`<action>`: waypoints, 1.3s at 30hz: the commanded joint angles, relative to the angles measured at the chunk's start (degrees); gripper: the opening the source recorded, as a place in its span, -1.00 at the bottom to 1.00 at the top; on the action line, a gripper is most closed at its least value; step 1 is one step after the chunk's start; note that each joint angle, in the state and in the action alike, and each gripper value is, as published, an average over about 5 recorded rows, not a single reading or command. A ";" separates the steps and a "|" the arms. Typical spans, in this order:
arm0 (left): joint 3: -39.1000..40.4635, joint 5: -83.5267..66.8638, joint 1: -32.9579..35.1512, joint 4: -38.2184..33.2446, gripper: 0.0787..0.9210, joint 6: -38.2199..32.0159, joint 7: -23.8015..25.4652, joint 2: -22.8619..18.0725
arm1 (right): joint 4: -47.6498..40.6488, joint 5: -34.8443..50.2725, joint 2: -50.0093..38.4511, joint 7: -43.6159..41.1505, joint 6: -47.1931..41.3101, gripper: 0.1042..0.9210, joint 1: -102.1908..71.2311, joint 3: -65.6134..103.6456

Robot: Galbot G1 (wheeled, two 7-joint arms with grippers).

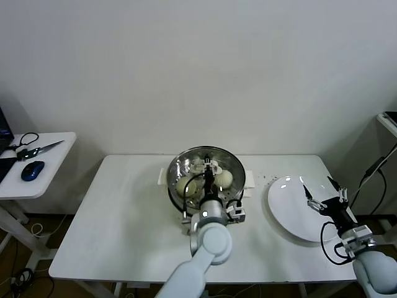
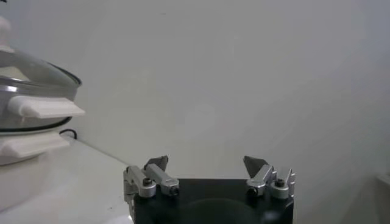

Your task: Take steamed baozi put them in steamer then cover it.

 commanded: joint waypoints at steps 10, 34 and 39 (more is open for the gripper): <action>-0.24 -2.31 6.09 -14.41 0.60 2.75 1.21 9.94 | 2.37 -2.29 -0.28 0.51 -5.63 0.76 -0.54 -0.48; -38.49 -68.17 32.05 -32.83 0.77 -23.25 -26.70 17.97 | 5.49 0.53 1.83 0.00 -6.26 0.76 -2.83 -1.28; -47.14 -89.90 37.02 -30.86 0.77 -36.45 -26.63 14.20 | 5.85 1.37 2.89 -0.27 -6.11 0.76 -4.20 -0.95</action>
